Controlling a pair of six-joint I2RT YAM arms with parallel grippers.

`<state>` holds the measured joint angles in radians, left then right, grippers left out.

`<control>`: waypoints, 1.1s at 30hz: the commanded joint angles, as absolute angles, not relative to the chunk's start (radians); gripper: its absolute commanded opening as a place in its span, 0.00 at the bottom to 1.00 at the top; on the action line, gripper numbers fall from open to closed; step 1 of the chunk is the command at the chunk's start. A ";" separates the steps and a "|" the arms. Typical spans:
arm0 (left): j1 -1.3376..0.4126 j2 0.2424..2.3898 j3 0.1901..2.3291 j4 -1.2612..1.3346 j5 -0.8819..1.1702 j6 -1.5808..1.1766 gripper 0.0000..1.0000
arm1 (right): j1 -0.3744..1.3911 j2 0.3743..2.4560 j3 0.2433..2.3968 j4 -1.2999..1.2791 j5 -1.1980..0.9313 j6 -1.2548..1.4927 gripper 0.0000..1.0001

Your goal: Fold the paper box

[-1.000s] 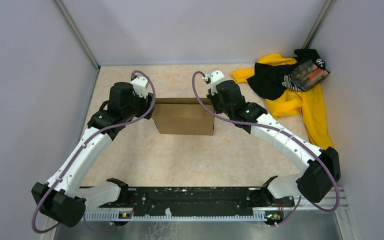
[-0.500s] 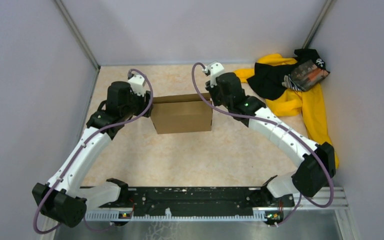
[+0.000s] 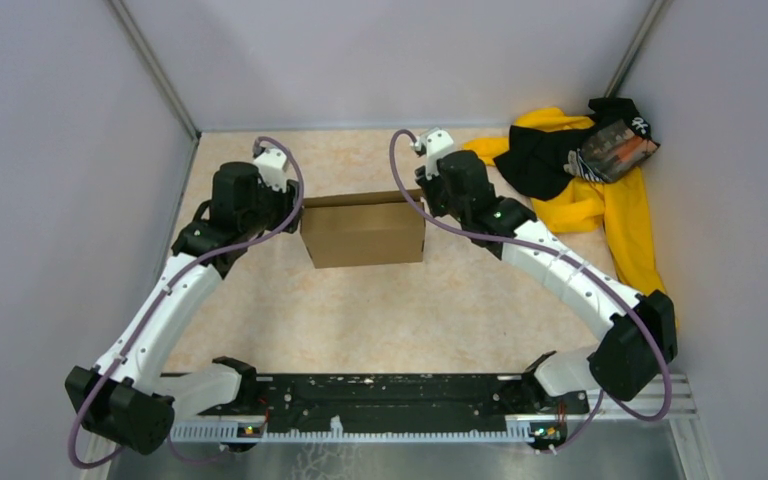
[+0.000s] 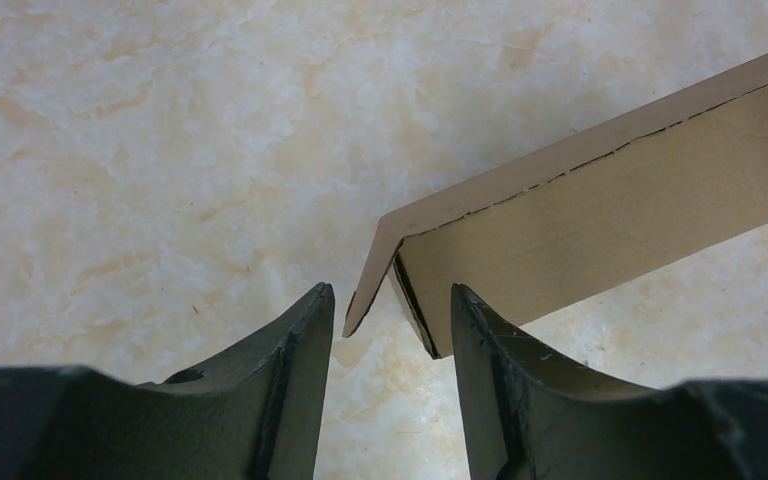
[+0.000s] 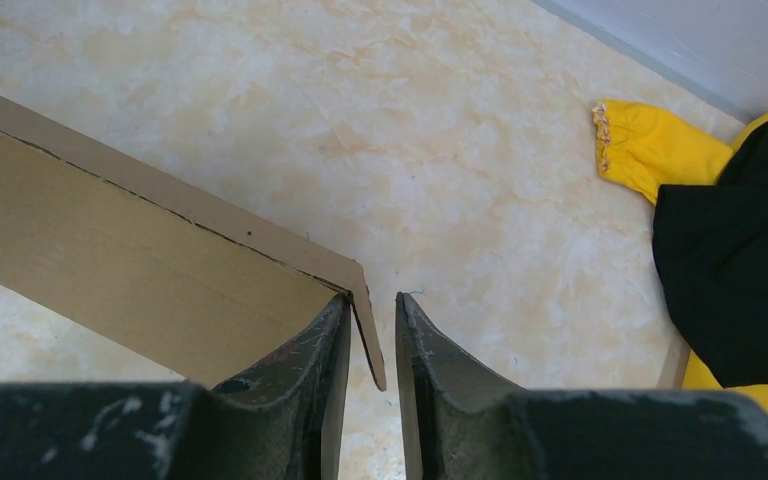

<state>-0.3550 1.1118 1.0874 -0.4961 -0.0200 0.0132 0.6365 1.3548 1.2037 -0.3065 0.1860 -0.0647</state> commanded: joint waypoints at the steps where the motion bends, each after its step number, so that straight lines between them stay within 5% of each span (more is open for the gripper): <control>1: -0.341 1.116 1.089 -0.470 -0.005 0.011 0.53 | 0.629 1.312 1.200 -0.262 0.181 -0.046 0.24; 33: -0.325 1.175 1.115 -0.459 0.038 0.019 0.27 | 0.620 1.311 1.195 -0.270 0.171 -0.032 0.13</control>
